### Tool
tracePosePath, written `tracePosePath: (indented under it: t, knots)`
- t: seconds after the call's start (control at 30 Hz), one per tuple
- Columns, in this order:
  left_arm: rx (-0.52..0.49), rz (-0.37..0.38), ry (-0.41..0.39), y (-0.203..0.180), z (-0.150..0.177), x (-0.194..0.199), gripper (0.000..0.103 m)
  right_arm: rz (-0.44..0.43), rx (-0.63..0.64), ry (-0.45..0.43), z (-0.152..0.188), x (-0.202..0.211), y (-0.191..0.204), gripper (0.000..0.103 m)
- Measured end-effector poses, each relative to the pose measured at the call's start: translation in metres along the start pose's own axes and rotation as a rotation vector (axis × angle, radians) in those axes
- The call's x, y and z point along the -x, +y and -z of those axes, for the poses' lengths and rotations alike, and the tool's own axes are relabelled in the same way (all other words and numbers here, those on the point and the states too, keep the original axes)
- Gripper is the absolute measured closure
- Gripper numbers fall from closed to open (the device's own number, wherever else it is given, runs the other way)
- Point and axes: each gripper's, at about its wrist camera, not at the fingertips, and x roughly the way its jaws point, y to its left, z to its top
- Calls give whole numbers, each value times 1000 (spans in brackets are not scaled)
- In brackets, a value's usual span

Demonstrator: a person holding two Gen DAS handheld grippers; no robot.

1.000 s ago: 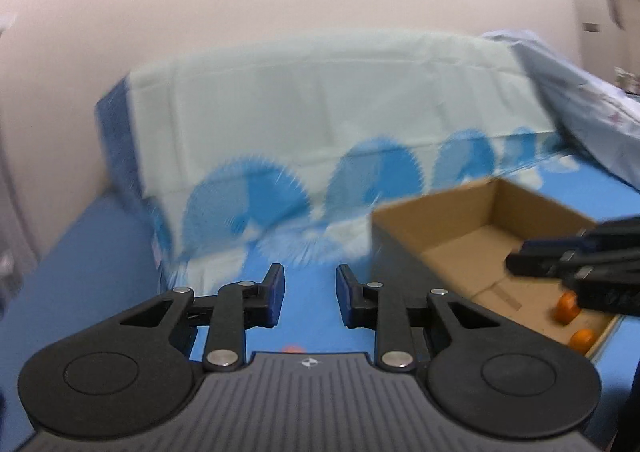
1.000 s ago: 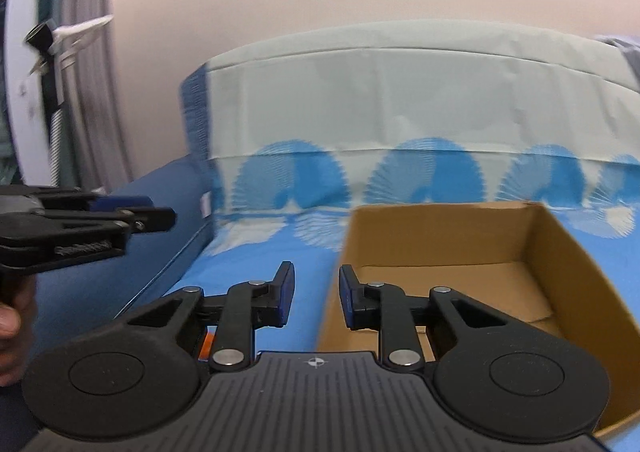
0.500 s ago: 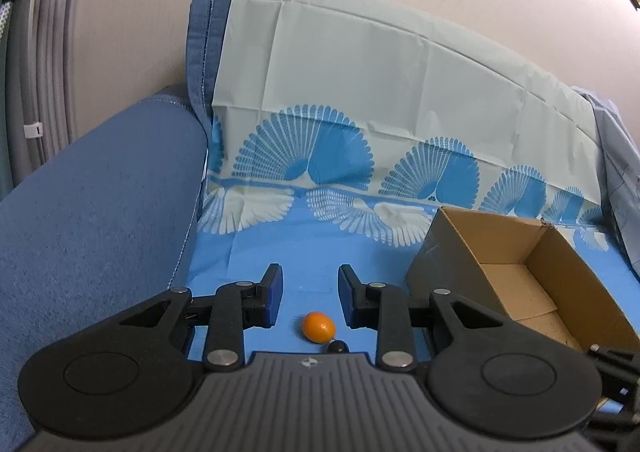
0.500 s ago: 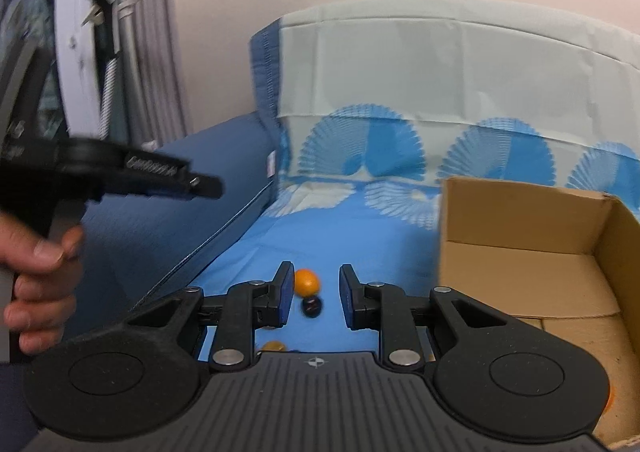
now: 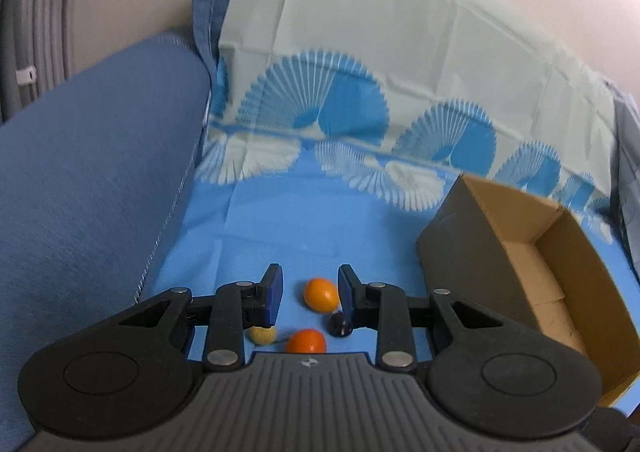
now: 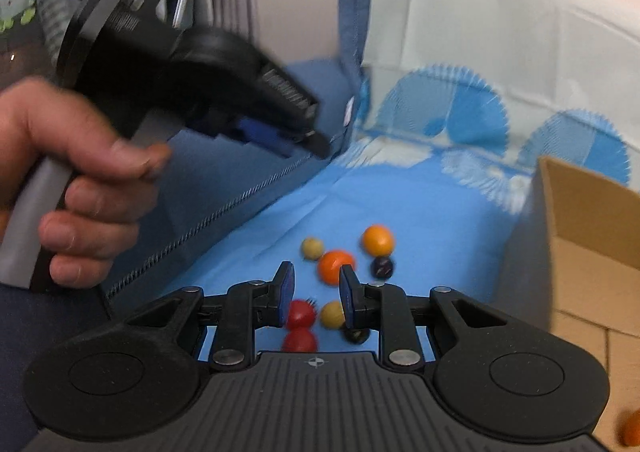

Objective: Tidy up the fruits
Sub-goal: 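Move both open tools back to the fruit pile, then grasp an orange with the left tool while the right tool grasps a red cherry tomato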

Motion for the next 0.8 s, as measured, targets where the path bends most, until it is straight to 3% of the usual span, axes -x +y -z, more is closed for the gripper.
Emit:
tracePosePath:
  t: [0.37, 0.5, 0.8]
  knots:
    - [-17, -3, 194, 1, 7, -52, 69, -31, 9, 180, 8, -51, 5, 66]
    - [-64, -29, 228, -6, 11, -67, 55, -42, 13, 221, 11, -62, 9, 62]
    - [-179, -73, 268, -22, 21, -92, 47, -29, 20, 297, 21, -85, 10, 62]
